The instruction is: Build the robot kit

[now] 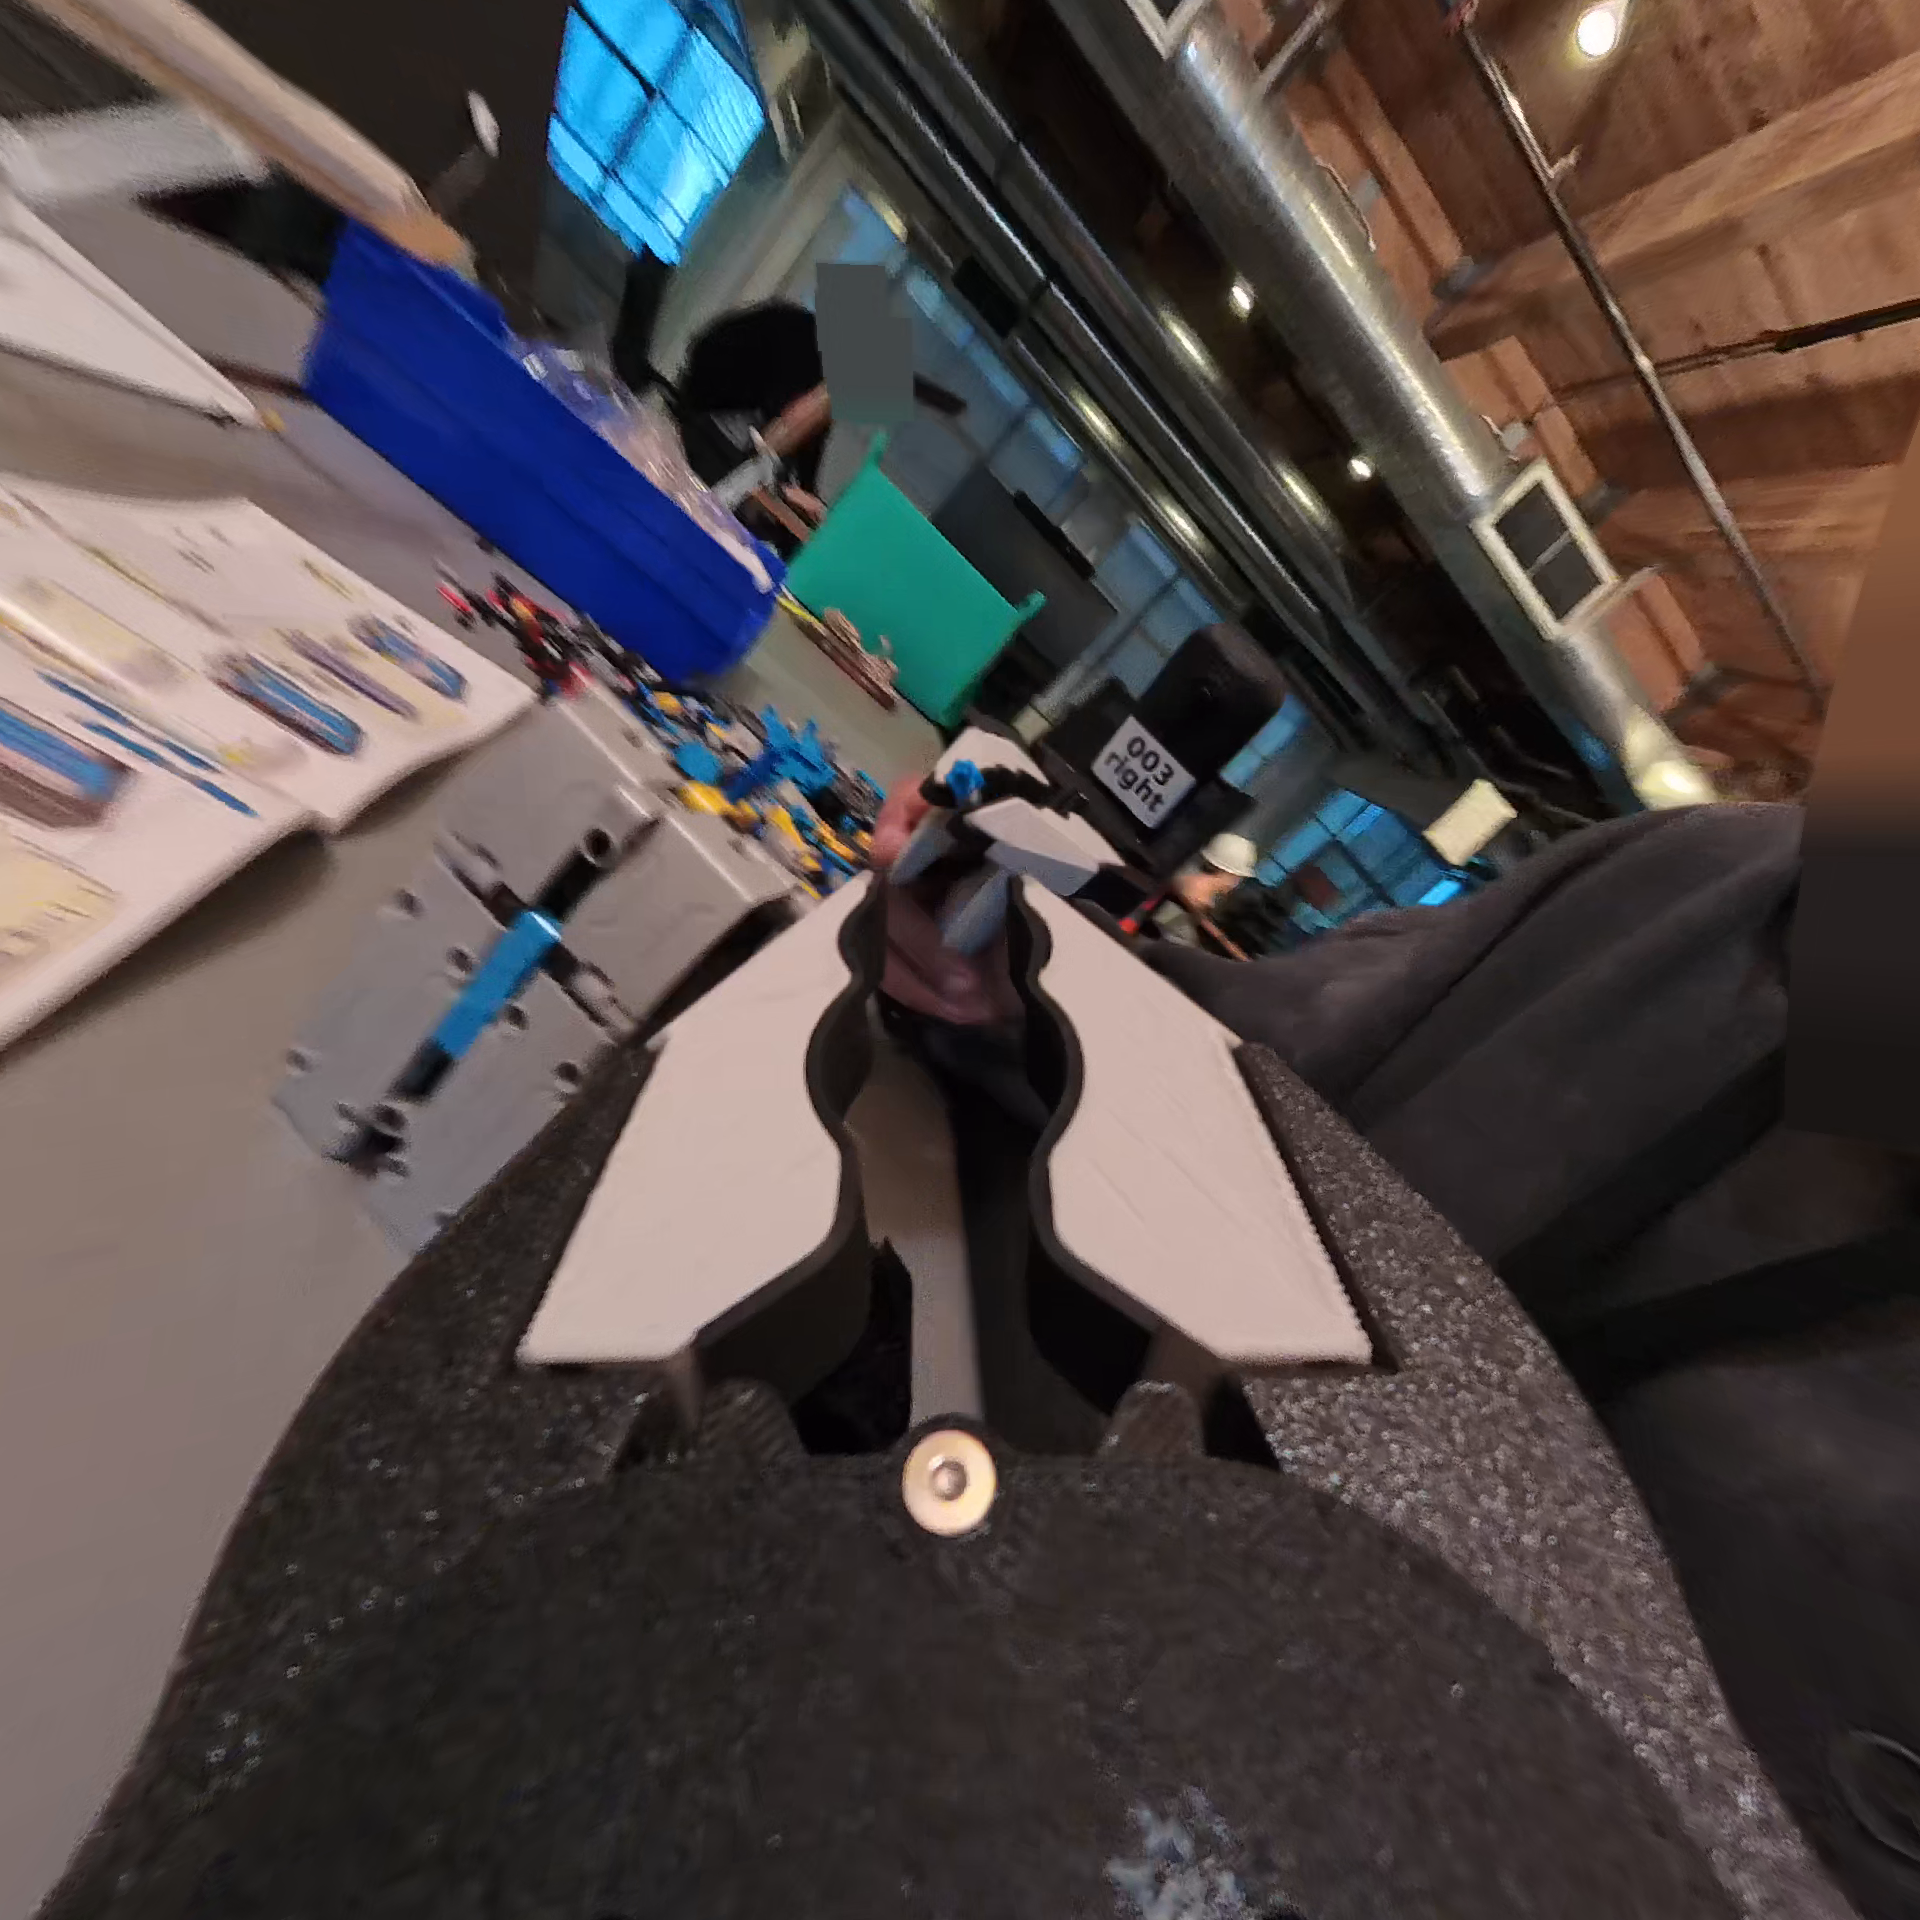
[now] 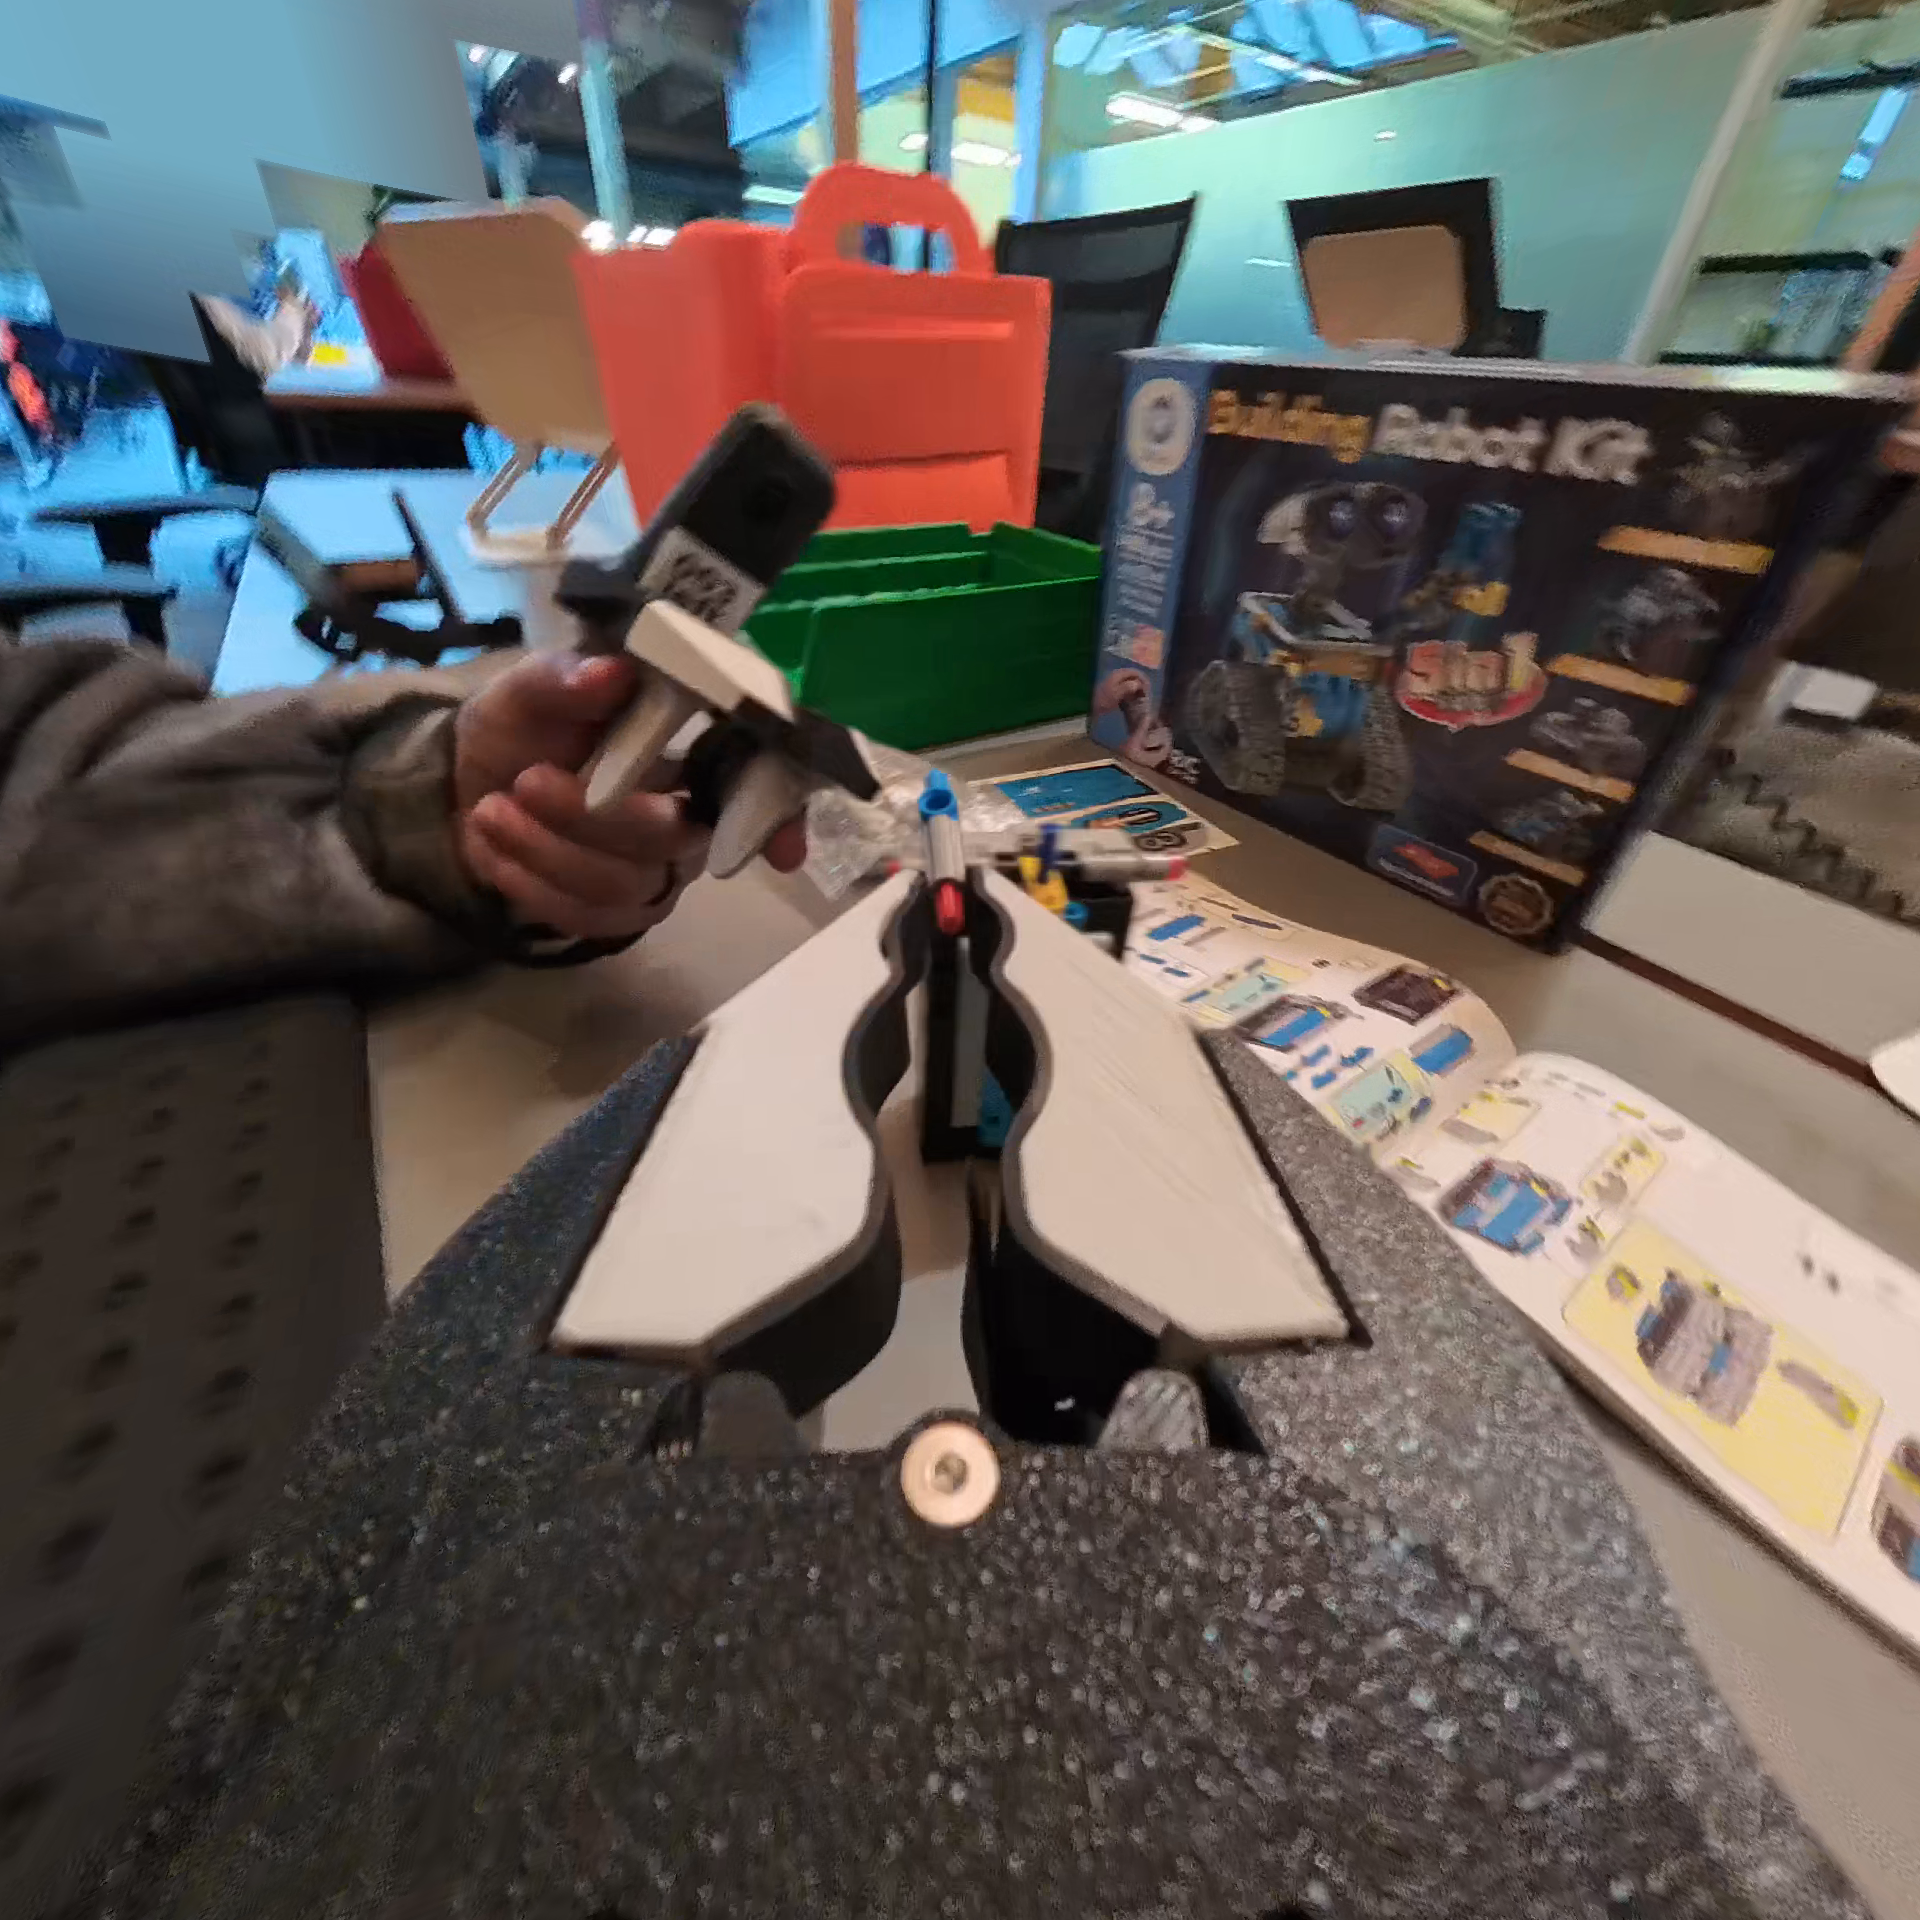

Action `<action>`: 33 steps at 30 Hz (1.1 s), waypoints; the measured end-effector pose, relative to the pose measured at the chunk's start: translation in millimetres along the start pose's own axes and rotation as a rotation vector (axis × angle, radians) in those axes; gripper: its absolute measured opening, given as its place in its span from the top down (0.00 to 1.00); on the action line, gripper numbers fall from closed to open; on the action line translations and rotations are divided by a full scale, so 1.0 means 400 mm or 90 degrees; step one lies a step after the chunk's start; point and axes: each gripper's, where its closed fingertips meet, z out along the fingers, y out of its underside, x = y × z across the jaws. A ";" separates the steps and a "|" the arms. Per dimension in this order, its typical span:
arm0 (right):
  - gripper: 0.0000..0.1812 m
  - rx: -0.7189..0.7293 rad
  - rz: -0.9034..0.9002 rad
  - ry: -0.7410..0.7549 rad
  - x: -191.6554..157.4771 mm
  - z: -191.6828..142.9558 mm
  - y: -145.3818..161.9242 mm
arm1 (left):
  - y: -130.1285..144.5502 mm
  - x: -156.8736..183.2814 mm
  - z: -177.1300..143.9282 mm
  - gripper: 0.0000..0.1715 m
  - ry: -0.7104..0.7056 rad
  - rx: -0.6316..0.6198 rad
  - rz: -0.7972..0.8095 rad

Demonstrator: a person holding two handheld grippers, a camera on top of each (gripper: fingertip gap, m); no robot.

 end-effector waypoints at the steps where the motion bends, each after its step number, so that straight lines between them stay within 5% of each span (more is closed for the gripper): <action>1: 0.97 0.009 0.030 0.020 0.027 -0.007 -0.002 | -0.019 -0.011 -0.012 0.87 -0.024 0.019 0.031; 6: 0.96 0.005 0.143 0.111 0.147 -0.036 0.036 | -0.103 -0.126 -0.087 0.88 -0.269 0.095 0.173; 11: 0.96 -0.022 0.178 0.156 0.203 -0.046 0.073 | -0.085 -0.286 -0.171 0.88 -0.571 0.019 0.268; 18: 0.96 -0.096 0.146 0.188 0.216 -0.039 0.121 | -0.051 -0.286 -0.142 0.88 -0.551 -0.022 0.269; 33: 0.96 -0.101 0.159 0.192 0.226 -0.045 0.129 | -0.028 -0.305 -0.140 0.88 -0.559 -0.060 0.263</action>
